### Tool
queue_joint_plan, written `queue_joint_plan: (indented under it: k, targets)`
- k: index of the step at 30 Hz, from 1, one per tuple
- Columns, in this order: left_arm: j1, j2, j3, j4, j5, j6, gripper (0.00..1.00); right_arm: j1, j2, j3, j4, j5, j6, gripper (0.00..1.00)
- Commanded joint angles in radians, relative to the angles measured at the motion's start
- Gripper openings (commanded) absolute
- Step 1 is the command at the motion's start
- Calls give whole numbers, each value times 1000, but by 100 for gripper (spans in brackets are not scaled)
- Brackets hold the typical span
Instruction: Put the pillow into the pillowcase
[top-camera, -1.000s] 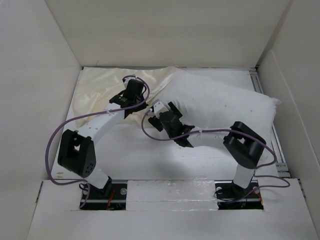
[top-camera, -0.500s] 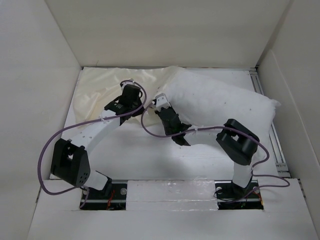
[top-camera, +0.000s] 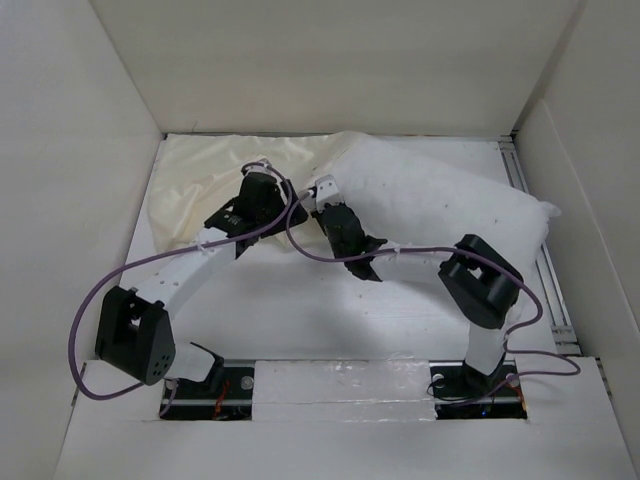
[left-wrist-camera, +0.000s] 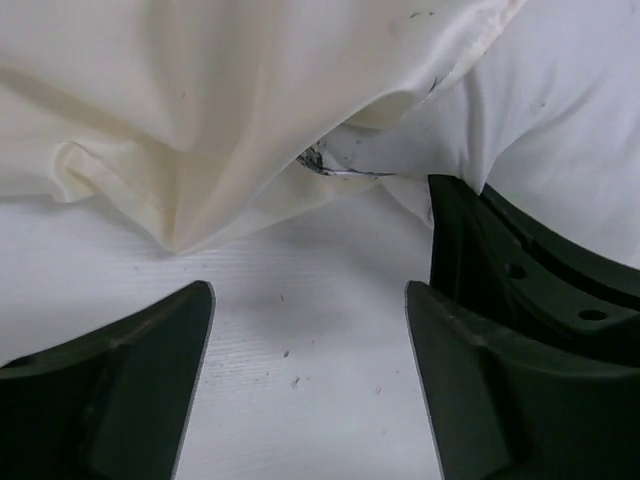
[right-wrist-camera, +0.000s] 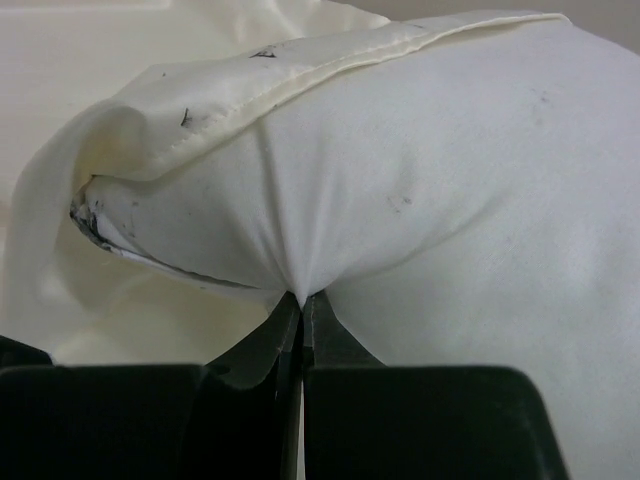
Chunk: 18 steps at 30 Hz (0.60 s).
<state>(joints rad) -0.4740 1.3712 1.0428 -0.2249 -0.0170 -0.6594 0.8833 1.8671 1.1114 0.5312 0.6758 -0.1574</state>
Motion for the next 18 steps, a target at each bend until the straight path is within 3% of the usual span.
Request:
queue_joint_plan:
  k: [1,3,9,10,11,12,14,16,18]
  targets:
    - [0,-3,-64,116,66,-51,75,-23,-80,-4,12,-134,53,0]
    - [0,12,-92,148,31,-100,100,-23,-92,-4,-11,-143,53,0]
    - [0,77,-119,190,-96,-161,100,-41,-141,-48,-11,-196,84,0]
    - [0,87,-119,190,-127,-161,94,-41,-155,-48,-11,-211,84,0]
    - [0,101,-119,199,-136,-145,76,-50,-155,-57,-23,-220,84,0]
    - [0,138,-89,199,-147,-144,70,-50,-167,-58,-23,-229,94,0]
    - [0,179,-60,188,-158,-120,70,-50,-180,-58,-49,-267,94,0]
    - [0,219,-29,220,-188,-111,80,-50,-203,-58,-60,-300,94,0]
    - [0,238,-17,233,-202,-100,83,-50,-212,-68,-60,-321,94,0]
